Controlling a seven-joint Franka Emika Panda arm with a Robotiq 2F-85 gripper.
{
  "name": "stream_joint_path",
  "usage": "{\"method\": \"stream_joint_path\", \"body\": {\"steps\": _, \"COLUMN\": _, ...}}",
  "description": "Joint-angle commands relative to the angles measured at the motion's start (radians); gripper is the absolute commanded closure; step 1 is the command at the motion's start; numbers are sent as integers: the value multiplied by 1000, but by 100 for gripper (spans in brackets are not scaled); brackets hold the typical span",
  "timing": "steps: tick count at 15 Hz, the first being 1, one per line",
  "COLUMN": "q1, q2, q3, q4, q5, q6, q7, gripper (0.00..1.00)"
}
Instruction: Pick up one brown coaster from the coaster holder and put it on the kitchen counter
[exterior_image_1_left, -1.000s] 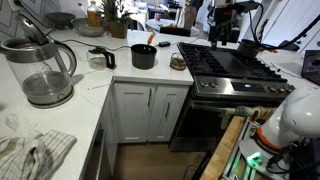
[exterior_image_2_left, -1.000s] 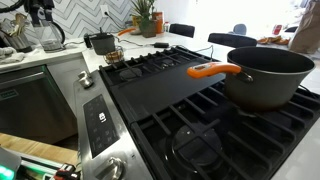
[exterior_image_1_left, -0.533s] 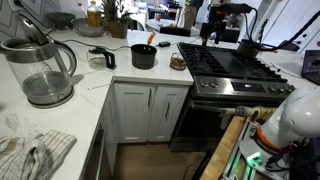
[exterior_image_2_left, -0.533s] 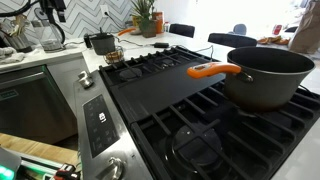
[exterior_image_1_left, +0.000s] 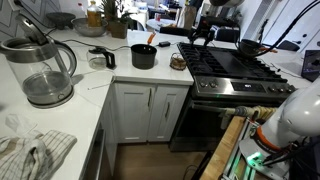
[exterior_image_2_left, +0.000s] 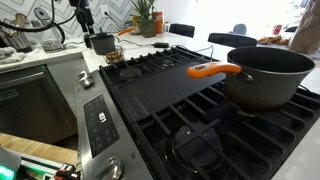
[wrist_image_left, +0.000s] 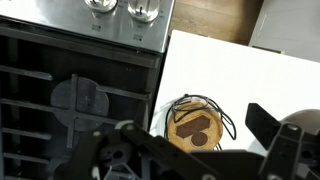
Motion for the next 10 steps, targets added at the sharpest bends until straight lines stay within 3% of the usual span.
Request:
{"method": "stream_joint_path", "body": {"steps": 1, "q1": -5, "q2": 101, "q3": -19, "q4": 49, "q5": 61, "q6": 70, "q7": 25, "gripper": 0}}
{"method": "stream_joint_path", "body": {"steps": 9, "q1": -16, "q2": 213, "q3": -49, "q4": 52, "q5": 122, "q6": 214, "q7": -2, "gripper": 0}}
{"method": "stream_joint_path", "body": {"steps": 10, "q1": -4, "q2": 189, "q3": -44, "q4": 52, "q5": 89, "q6": 178, "q7": 5, "gripper": 0}}
